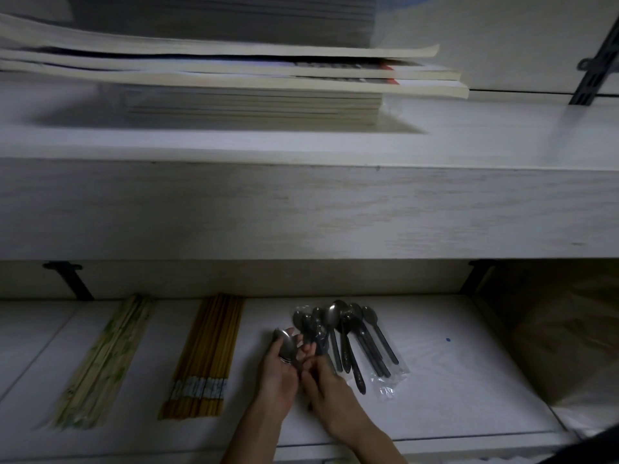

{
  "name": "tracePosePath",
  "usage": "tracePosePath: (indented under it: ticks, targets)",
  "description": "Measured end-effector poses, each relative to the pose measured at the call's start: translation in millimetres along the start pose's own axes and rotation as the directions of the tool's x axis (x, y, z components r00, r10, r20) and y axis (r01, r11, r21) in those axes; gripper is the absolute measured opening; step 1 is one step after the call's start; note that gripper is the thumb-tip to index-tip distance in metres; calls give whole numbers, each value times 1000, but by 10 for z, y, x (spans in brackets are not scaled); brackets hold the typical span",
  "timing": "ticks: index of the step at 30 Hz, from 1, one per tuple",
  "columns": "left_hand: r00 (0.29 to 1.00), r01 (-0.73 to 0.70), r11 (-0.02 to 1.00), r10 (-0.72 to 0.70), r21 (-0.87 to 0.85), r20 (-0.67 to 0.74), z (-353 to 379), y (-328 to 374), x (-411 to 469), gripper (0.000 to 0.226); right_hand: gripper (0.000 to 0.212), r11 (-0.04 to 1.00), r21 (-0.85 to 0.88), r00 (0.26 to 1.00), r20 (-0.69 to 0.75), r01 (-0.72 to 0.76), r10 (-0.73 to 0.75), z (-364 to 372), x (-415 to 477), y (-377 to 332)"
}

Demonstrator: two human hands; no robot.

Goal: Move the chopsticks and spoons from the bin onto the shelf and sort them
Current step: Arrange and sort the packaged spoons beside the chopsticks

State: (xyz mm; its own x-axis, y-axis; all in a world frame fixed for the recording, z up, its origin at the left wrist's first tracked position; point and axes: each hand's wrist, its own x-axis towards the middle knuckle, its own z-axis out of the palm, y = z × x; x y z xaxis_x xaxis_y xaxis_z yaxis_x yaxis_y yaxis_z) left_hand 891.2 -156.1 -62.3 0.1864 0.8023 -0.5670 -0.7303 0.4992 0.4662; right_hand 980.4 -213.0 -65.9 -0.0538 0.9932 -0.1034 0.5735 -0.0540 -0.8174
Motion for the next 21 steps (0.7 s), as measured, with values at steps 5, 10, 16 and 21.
tracePosePath:
  ticks: [5,10,16,21]
  targets:
    - [998,-52,998,53,37,-29,-65,12,69,26,12,1000,-12,999,44,1,-1,-14,15,-45]
    - [995,-85,994,81,-67,-64,-151,118,104,25,27,963,-194,966,-215,-184,141,-224,229,105]
    - [994,-86,995,83,-49,-66,-181,154,51,25,35,885,-258,903,-302,-387,307,-252,513,272]
    - [993,-99,994,96,-43,-70,-170,169,10,27,30,849,-274,881,-290,-451,374,-201,619,276]
